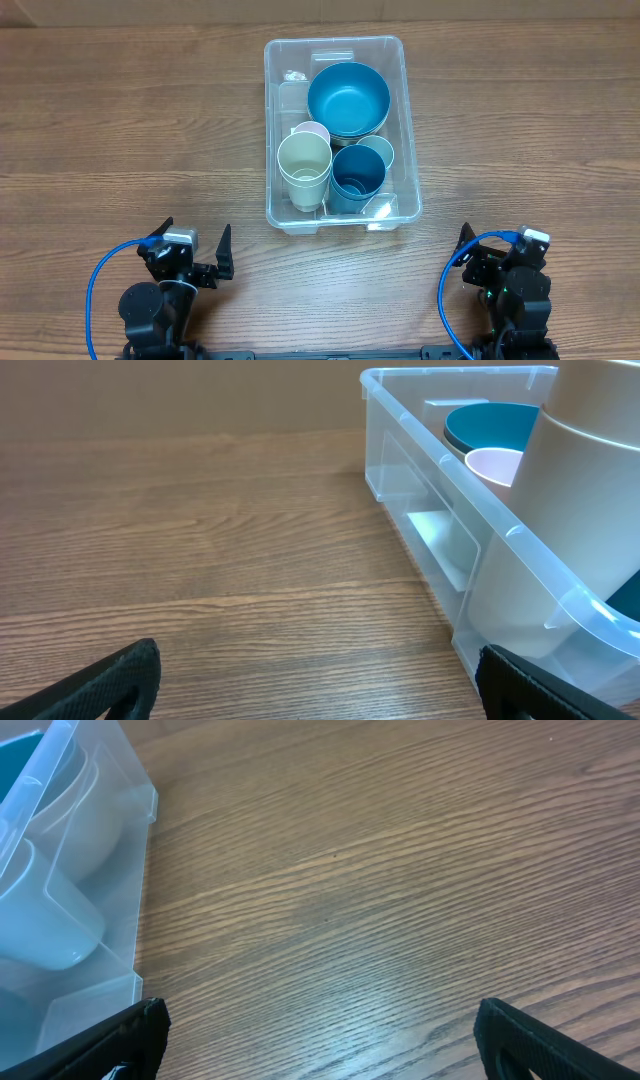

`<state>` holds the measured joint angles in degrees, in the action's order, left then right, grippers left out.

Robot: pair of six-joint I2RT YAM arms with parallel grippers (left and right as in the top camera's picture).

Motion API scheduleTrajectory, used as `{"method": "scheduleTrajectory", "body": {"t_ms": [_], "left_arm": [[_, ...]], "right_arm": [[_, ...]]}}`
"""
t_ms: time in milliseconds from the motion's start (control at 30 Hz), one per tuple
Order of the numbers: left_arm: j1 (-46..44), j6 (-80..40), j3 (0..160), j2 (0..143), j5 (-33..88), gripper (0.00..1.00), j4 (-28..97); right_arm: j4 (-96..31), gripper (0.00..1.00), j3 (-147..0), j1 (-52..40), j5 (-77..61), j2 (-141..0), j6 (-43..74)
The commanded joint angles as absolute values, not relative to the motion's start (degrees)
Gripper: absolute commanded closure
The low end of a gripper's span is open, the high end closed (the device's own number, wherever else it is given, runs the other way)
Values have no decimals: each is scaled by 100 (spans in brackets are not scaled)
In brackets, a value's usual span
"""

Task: Pack container

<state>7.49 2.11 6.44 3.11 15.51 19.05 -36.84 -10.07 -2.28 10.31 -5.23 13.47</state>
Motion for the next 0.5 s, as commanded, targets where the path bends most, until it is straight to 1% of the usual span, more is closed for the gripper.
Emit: {"method": "scheduleTrajectory", "body": {"t_ms": [0,467], "left_arm": [[738,259,578,250,1636,0,1876],[738,261,578,250,1636,0,1876]], "right_arm": [[-3671,0,-915,-213,1017,-456,1372],[-3671,0,-915,-213,1020,-456,1372]]}}
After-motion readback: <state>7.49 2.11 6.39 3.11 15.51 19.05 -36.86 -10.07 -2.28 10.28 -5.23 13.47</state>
